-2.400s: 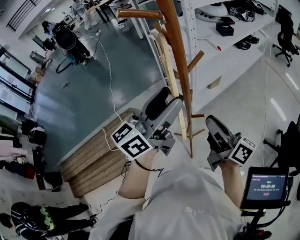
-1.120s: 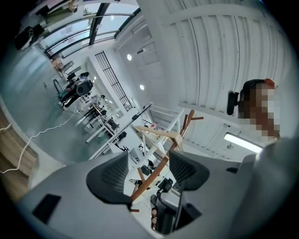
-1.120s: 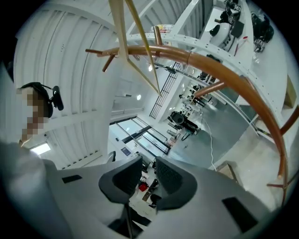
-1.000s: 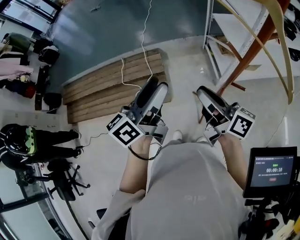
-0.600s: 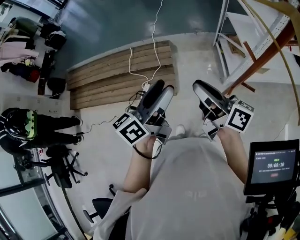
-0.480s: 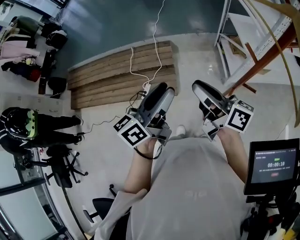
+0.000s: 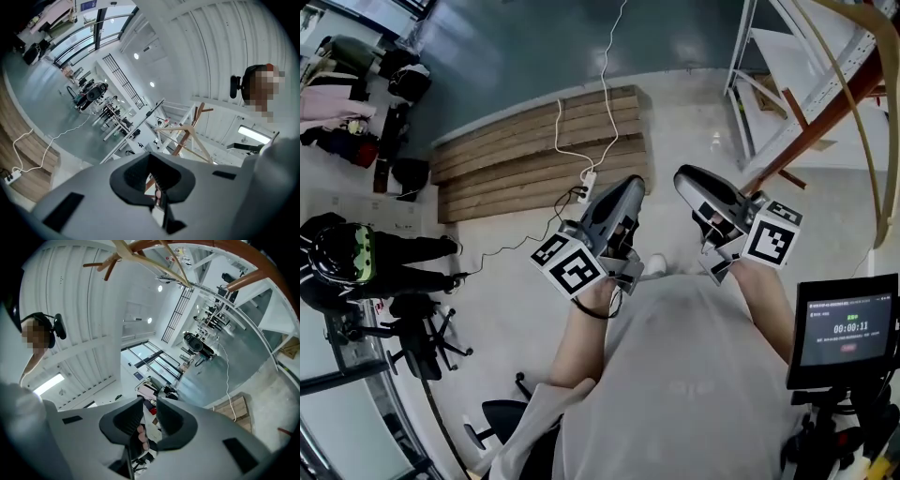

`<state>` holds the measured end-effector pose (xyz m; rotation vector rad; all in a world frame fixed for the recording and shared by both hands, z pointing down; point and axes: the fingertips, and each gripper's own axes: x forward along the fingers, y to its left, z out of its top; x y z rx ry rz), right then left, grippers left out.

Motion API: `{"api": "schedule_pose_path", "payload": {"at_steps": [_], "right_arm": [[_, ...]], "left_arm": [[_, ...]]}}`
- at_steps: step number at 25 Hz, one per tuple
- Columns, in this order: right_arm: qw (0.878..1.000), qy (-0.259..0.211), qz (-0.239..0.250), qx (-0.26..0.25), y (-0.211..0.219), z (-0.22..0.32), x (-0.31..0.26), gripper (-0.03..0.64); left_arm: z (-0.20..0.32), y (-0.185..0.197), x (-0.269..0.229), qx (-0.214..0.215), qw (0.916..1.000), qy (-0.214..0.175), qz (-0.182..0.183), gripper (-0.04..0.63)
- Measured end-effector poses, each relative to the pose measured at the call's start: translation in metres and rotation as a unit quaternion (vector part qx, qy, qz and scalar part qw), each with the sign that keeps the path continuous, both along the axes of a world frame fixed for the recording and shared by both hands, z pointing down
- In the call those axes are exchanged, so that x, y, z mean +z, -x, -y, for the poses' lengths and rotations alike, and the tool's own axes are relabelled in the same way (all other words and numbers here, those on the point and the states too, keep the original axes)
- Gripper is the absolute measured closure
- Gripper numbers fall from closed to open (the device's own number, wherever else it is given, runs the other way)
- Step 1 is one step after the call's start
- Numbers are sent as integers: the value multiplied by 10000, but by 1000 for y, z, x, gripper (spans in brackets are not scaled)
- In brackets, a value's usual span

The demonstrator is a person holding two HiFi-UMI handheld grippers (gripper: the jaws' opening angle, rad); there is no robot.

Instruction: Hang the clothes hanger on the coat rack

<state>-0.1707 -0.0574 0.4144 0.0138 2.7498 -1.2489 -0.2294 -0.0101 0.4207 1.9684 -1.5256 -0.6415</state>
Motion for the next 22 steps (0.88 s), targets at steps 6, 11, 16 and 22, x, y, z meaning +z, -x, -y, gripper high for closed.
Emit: {"api": "schedule_pose_path", "payload": {"at_steps": [6, 11, 16, 22], "right_arm": [[9999, 47, -56, 115, -2, 3, 3, 520], [9998, 82, -68, 161, -9, 5, 4, 520], [9997, 85, -99, 210, -11, 5, 4, 520], [9996, 82, -120, 249, -14, 6, 6, 520]], "left_arm": [[2, 0, 4, 58, 9999, 76, -65, 589], [4, -7, 7, 140, 9998, 155, -45, 589], [5, -9, 9, 221, 9995, 218, -39, 590], [6, -12, 11, 290, 9992, 261, -20, 589]]}}
